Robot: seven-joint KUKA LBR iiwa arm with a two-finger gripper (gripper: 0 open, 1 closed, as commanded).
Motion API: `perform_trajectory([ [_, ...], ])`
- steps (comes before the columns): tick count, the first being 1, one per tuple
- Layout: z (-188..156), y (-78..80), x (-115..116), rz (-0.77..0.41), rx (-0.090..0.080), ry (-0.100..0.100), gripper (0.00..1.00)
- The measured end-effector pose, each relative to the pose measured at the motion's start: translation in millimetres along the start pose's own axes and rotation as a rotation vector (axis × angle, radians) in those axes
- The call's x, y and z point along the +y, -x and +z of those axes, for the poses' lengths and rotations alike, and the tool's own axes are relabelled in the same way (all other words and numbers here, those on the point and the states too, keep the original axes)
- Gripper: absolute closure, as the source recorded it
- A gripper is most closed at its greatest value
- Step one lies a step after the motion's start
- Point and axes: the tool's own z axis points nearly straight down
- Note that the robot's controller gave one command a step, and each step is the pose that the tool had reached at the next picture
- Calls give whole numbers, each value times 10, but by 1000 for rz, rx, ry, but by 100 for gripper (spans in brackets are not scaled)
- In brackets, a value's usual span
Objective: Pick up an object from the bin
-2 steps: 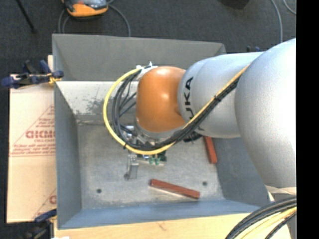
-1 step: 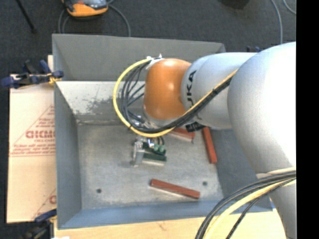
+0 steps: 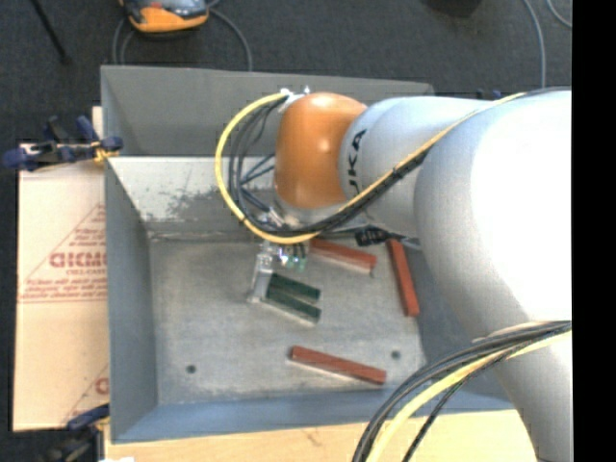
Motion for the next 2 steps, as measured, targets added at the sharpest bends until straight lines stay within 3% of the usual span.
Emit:
perform_trajectory([
  [1, 20, -384, -800, -415, -9, 4, 100],
  [2, 20, -383, -798, -415, -9, 5, 100],
])
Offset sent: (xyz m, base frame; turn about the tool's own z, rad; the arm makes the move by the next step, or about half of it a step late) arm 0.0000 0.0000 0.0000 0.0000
